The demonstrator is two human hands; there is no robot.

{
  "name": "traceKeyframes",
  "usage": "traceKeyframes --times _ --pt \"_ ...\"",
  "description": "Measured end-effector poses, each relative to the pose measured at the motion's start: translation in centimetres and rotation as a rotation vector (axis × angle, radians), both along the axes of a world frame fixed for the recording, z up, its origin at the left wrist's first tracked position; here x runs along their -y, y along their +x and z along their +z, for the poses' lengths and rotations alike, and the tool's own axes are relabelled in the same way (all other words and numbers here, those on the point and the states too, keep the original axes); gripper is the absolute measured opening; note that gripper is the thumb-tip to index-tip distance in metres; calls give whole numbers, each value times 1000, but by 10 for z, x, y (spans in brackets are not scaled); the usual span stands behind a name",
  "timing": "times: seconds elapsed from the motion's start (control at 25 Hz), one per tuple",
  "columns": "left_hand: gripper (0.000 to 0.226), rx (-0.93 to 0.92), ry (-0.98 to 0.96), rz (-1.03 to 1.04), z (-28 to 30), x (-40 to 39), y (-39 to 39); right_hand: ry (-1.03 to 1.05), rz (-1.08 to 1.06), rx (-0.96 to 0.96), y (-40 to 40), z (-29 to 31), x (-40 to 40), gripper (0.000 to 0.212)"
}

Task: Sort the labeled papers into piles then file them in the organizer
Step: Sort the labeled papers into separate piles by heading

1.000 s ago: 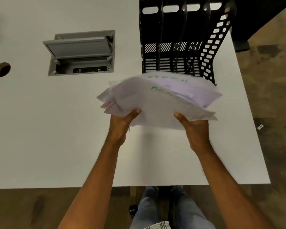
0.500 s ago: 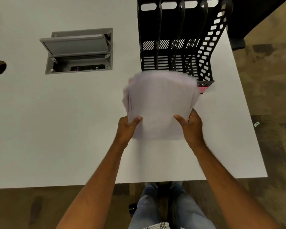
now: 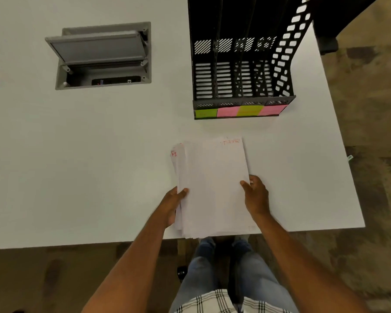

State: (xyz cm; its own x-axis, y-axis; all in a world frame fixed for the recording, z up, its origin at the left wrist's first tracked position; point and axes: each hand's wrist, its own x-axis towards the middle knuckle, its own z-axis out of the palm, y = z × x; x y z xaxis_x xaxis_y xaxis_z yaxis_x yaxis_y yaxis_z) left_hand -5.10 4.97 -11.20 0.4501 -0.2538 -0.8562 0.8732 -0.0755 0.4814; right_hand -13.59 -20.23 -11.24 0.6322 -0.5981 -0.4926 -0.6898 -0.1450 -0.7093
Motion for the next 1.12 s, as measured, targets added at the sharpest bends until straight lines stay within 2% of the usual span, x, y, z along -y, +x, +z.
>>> traceKeyframes --times 0.2,0.36,0.44,0.48,0.6,0.68,0.76,0.84,0.88,0.96,1.04,1.12 --pt "42 53 135 -49 -14 5 2 -180 -89 -9 0 7 0 18" --pt "47 103 201 -49 -16 6 9 -386 -146 138 17 73 16 18" --pt "46 112 194 -46 -16 6 11 -537 -12 197 28 110 9 13" --pt "45 110 189 -47 -16 6 12 -585 90 201 33 124 -5 17" --pt "43 95 150 -33 -16 6 13 -597 476 191 39 124 -68 22" --pt "38 108 143 -38 -13 7 12 -533 677 15 41 97 -102 11" --pt "32 146 152 -61 -10 7 10 -389 758 -209 43 60 -113 36" --pt "29 170 155 -70 -9 8 10 -238 754 -250 40 31 -110 42" --pt "28 171 158 -67 -10 7 11 -204 736 -182 36 22 -104 39" --pt "31 158 175 -54 -12 6 12 -284 586 -20 24 10 -85 36" --pt "36 149 177 -45 -12 6 15 -433 288 -71 13 6 -54 59" --pt "36 141 130 -42 -12 7 15 -405 36 -225 2 3 -22 87"
